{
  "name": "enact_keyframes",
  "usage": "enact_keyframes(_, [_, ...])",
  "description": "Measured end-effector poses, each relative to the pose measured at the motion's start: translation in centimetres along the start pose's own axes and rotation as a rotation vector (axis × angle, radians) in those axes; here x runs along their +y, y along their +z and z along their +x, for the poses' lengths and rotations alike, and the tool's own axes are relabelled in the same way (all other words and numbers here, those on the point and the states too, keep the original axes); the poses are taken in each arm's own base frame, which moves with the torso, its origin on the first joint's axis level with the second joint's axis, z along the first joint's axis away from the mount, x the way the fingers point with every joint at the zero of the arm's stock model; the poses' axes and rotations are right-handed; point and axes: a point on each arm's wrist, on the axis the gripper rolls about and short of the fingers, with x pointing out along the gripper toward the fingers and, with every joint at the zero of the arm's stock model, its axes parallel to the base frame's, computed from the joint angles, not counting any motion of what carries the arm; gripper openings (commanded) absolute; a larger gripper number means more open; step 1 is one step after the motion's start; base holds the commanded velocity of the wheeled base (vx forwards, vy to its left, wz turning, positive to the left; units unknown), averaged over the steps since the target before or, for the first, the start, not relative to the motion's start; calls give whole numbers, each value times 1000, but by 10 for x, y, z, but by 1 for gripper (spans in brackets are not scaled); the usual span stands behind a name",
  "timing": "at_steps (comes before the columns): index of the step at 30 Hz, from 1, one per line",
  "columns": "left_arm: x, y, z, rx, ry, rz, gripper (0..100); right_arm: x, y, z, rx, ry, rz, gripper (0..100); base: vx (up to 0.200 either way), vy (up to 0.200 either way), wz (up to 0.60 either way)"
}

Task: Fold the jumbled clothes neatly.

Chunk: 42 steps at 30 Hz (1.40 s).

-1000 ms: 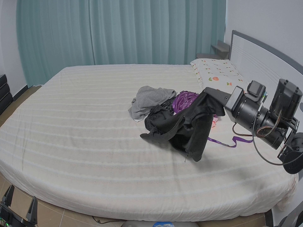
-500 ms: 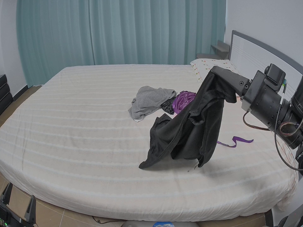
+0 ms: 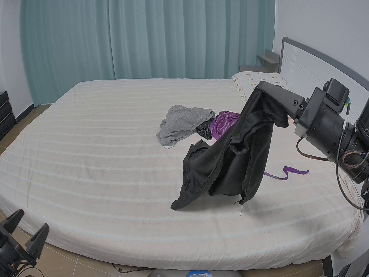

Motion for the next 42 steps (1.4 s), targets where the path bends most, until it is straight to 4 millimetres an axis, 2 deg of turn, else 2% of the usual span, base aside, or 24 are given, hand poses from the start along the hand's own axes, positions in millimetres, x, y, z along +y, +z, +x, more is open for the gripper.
enact_keyframes(9, [-5,1,53,335,-139,-14,100,-2,-4,4,12,-6,1,0,0,0,0])
enact_keyframes(20, [-29,-9,134,498,-257,5,100,-9,-9,11,24,-23,4,0,0,0,0])
enact_keyframes(30, [-78,-49,207,578,-304,26,100,-12,-5,12,7,-38,-3,0,0,0,0])
enact_keyframes(37, [-122,-78,244,546,-362,-9,100,-9,0,11,-12,-32,-10,0,0,0,0])
enact_keyframes(42, [-138,-99,266,560,-369,-8,100,-6,3,11,-23,-26,-12,0,0,0,0])
